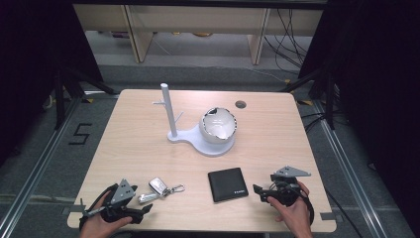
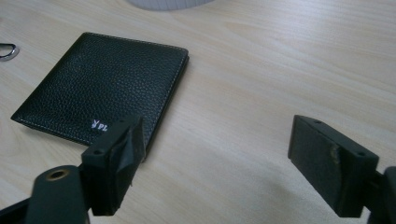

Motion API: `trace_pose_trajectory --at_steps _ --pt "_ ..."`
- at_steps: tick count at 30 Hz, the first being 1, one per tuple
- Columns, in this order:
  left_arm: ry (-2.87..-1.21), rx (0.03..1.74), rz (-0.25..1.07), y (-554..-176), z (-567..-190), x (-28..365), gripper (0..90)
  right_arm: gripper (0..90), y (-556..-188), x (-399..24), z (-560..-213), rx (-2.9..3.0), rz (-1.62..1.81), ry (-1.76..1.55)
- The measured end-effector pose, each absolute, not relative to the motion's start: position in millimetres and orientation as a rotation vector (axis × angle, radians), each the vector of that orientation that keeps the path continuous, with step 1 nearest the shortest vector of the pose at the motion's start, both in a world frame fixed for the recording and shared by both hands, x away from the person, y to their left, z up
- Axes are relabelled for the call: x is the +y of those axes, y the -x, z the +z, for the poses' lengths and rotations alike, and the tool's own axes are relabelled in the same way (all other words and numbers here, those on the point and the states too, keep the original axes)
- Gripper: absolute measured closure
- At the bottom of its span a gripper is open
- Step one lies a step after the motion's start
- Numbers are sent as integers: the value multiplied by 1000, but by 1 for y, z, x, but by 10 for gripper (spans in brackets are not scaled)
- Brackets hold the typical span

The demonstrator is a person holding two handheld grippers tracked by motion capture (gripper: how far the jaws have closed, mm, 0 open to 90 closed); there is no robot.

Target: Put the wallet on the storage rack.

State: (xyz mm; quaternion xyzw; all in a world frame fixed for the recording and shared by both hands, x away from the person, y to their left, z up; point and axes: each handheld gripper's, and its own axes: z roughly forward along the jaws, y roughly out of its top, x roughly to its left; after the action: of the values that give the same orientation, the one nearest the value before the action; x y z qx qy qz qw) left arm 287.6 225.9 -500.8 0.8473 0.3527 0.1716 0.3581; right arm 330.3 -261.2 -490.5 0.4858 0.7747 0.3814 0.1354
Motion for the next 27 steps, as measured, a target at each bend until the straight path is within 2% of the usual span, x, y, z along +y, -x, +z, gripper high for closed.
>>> trace_pose_trajectory --at_steps 9,15,21,27 --pt "-2152 896 397 -289 -495 216 180 237 -333 -265 -488 2267 1163 -1422" --pt "-2140 875 378 -294 -490 197 198 248 -336 -264 -487 2265 1219 -1438" --pt "-2161 790 340 -304 -483 168 333 256 -341 -264 -487 2265 1266 -1471" --pt "-2197 681 304 -320 -480 132 538 278 -343 -263 -486 2279 1307 -1462"
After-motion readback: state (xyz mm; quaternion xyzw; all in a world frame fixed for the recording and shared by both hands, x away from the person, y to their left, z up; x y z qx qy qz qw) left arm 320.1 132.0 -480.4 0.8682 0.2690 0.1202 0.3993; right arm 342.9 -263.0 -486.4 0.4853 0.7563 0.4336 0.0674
